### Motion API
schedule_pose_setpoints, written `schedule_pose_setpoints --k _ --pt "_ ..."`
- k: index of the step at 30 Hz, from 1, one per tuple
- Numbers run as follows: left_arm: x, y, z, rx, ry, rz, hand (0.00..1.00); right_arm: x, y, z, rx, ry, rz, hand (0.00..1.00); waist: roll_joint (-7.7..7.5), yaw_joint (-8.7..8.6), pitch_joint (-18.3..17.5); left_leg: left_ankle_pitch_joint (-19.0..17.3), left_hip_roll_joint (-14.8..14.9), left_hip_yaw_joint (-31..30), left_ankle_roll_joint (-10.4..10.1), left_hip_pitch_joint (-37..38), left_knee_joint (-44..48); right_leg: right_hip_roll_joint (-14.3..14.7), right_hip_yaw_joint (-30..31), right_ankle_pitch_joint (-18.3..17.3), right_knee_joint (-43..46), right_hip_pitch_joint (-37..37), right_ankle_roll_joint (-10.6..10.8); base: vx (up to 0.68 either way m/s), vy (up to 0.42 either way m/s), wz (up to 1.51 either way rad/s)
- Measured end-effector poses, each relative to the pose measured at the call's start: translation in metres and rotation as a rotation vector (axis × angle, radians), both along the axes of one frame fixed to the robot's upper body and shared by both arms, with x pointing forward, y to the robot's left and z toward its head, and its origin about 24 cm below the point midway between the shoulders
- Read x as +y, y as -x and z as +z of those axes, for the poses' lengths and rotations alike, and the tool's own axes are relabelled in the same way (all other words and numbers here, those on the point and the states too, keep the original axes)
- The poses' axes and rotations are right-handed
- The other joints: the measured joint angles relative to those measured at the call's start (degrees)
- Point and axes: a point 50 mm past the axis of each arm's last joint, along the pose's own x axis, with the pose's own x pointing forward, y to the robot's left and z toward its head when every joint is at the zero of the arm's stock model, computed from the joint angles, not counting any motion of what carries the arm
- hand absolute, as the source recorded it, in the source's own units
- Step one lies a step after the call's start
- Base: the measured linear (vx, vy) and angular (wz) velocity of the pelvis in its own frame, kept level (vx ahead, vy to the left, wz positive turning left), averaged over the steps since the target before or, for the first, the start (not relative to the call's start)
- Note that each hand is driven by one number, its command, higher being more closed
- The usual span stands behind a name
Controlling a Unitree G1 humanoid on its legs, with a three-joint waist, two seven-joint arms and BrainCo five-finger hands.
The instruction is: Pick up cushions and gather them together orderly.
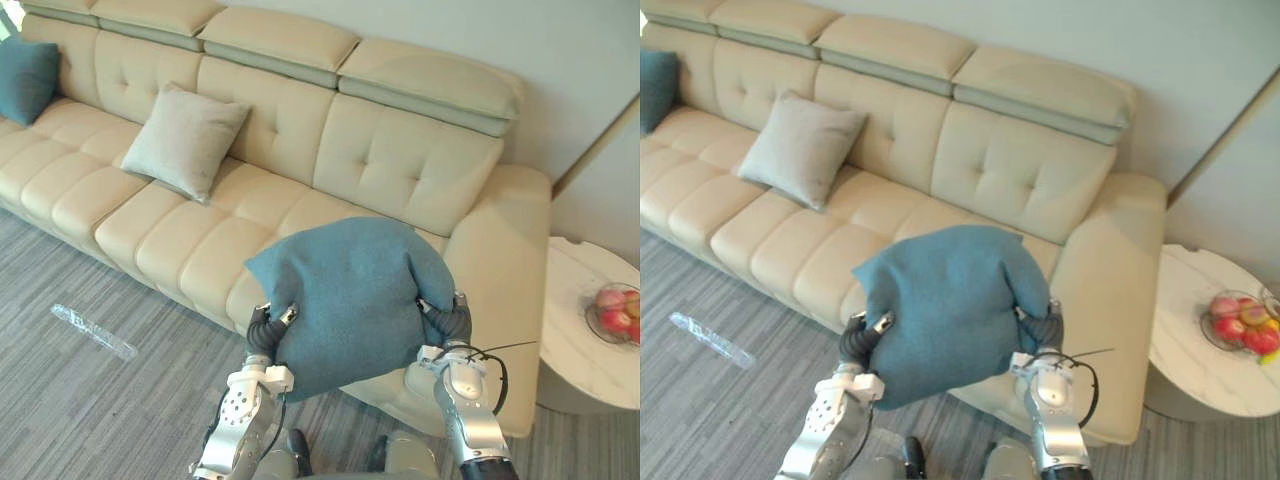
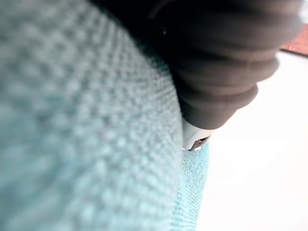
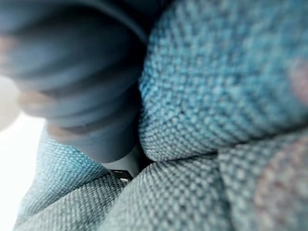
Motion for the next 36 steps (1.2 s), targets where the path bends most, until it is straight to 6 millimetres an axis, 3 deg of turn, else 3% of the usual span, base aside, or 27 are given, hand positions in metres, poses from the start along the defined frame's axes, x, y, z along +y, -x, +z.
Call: schedule_pose_setpoints --k 1,3,4,6,7,9,12,14,16,17,18,19,20,22,27,29,31,36 --pt "0.0 0.0 0.0 0.002 -0.002 -0.001 1.0 0.0 0.0 0.0 0.002 -0.001 -0.002 1.0 -0.15 -0.45 -0.1 -0.69 -0.75 -0.96 -0.08 0.59 0.13 1.17 0.64 0.93 -3.51 0.14 -0.26 0.33 -0.031 0.89" --pt "-0.003 0.0 0.0 0.001 -0.01 -0.014 1.0 -0.001 0.006 -0.002 0.007 -0.001 -0.012 1.0 -0.97 -0.76 -0.55 -3.17 -2.29 -3.36 -1.01 1.57 2.38 2.48 3.05 4.98 -8.11 1.01 -4.34 0.4 -0.083 0.89" --pt "-0.009 0.003 -0.001 0.01 0.009 -0.019 1.0 -0.007 0.015 -0.003 0.016 0.013 -0.023 1.0 1.35 -0.69 -1.45 -6.17 0.1 -5.44 -2.41 1.16 6.72 3.76 0.58 5.37 -8.08 3.31 -5.08 0.45 -0.099 0.65" --pt "-0.01 0.003 0.006 -0.017 0.021 -0.017 1.0 -0.005 0.022 0.007 -0.019 0.0 -0.03 1.0 2.24 0.1 -1.73 -8.34 3.68 -4.92 -3.94 -1.61 16.71 6.42 -1.08 4.48 -11.01 7.13 -5.65 0.5 -0.119 0.41" --pt "-0.009 0.002 0.008 -0.028 0.025 -0.015 1.0 -0.005 0.024 0.015 -0.054 0.0 -0.032 1.0 2.3 1.01 -1.69 -7.88 6.69 -3.53 -4.19 -5.18 27.88 8.3 -0.73 4.63 -13.63 10.36 -5.92 0.44 -0.12 0.05" --pt "-0.01 0.003 0.01 -0.038 0.032 -0.024 1.0 -0.006 0.027 0.029 -0.111 0.004 -0.036 1.0 1.96 2.74 -1.58 -9.04 11.36 -1.37 -3.85 -8.61 39.08 9.96 1.69 3.89 -16.41 15.06 -6.99 0.43 -0.042 -0.41" --pt "-0.012 0.002 0.019 -0.076 0.052 -0.022 1.0 -0.004 0.026 0.045 -0.196 -0.001 -0.037 1.0 1.36 4.17 -1.6 -10.19 14.21 -2.0 -3.9 -11.7 36.59 9.44 5.11 3.86 -17.8 17.69 -7.03 0.34 0.074 -0.77" --pt "-0.014 0.002 0.023 -0.097 0.067 -0.02 1.0 -0.004 0.024 0.047 -0.208 -0.007 -0.048 1.0 1.33 5.1 -1.61 -9.57 13.29 -8.31 -5.04 -12.61 25.21 8.26 8.6 3.67 -17.96 18.38 -6.69 0.23 0.268 -0.96" --pt "-0.014 0.002 0.024 -0.1 0.066 -0.021 1.0 -0.004 0.025 0.046 -0.205 -0.007 -0.049 1.0 1.44 5.1 -1.66 -6.2 11.43 -13.85 -6.3 -11.86 16.59 7.16 9.92 2.2 -17.78 18.89 -4.16 0.17 0.295 -0.65" --pt "-0.014 0.003 0.023 -0.093 0.067 -0.021 1.0 -0.005 0.025 0.045 -0.198 -0.006 -0.05 1.0 2.31 5.11 -2.07 -0.66 11.12 -17.6 -9.09 -10.91 12.04 7.18 11.05 0.91 -17.0 18.97 -1.65 0.18 0.351 -0.55" --pt "-0.012 0.004 0.02 -0.079 0.049 -0.027 1.0 -0.003 0.025 0.037 -0.165 -0.022 -0.058 1.0 1.28 4.82 -2.29 1.0 9.65 -17.99 -11.18 -9.95 12.72 6.03 12.76 0.39 -16.38 18.83 -0.65 0.19 0.398 -0.56" --pt "-0.011 0.004 0.02 -0.083 0.038 -0.034 1.0 -0.001 0.027 0.033 -0.147 -0.042 -0.07 1.0 -0.41 4.37 -2.67 0.18 8.31 -16.34 -9.99 -9.5 13.15 4.0 13.41 0.41 -15.88 18.39 0.33 0.17 0.378 -0.41" --pt "-0.011 0.004 0.02 -0.083 0.038 -0.034 1.0 0.0 0.028 0.032 -0.145 -0.047 -0.072 1.0 -0.92 4.53 -2.9 -0.26 7.94 -15.24 -9.52 -9.5 13.51 3.3 14.07 0.34 -15.65 17.98 0.77 0.11 0.287 -0.55" --pt "-0.011 0.004 0.021 -0.084 0.037 -0.034 1.0 0.0 0.026 0.034 -0.154 -0.04 -0.067 1.0 -1.25 5.02 -3.0 -2.5 6.98 -11.2 -7.49 -9.37 15.92 1.3 16.76 1.12 -14.65 16.67 2.27 0.07 0.272 -0.67" --pt "-0.013 0.005 0.021 -0.093 0.023 -0.048 1.0 0.0 0.026 0.034 -0.152 -0.036 -0.066 1.0 -1.66 4.89 -3.31 -5.78 6.03 -4.63 -6.01 -7.25 16.59 -1.07 21.08 1.91 -11.92 13.48 3.8 0.01 0.192 -0.71" --pt "-0.012 0.005 0.021 -0.094 0.017 -0.048 1.0 0.0 0.024 0.031 -0.142 -0.036 -0.063 1.0 -1.78 4.83 -3.38 -5.96 6.19 -1.99 -5.73 -6.69 16.4 -1.69 19.57 2.63 -10.41 11.36 4.49 0.0 0.127 -0.77" --pt "-0.008 0.005 0.018 -0.082 0.003 -0.041 1.0 0.002 0.016 0.019 -0.093 -0.033 -0.047 1.0 -2.08 3.96 -3.53 -5.74 5.86 -0.23 -5.42 -6.13 15.76 -2.96 13.76 4.01 -11.24 10.56 4.39 0.0 0.083 -0.61" --pt "-0.005 0.006 0.004 -0.018 -0.018 -0.03 1.0 0.002 0.015 -0.003 0.006 -0.024 -0.024 1.0 -1.92 3.57 -3.43 -5.61 4.88 -2.59 -5.32 -6.3 15.52 -3.04 13.37 6.33 -15.73 10.96 5.37 -0.01 0.018 -0.28"
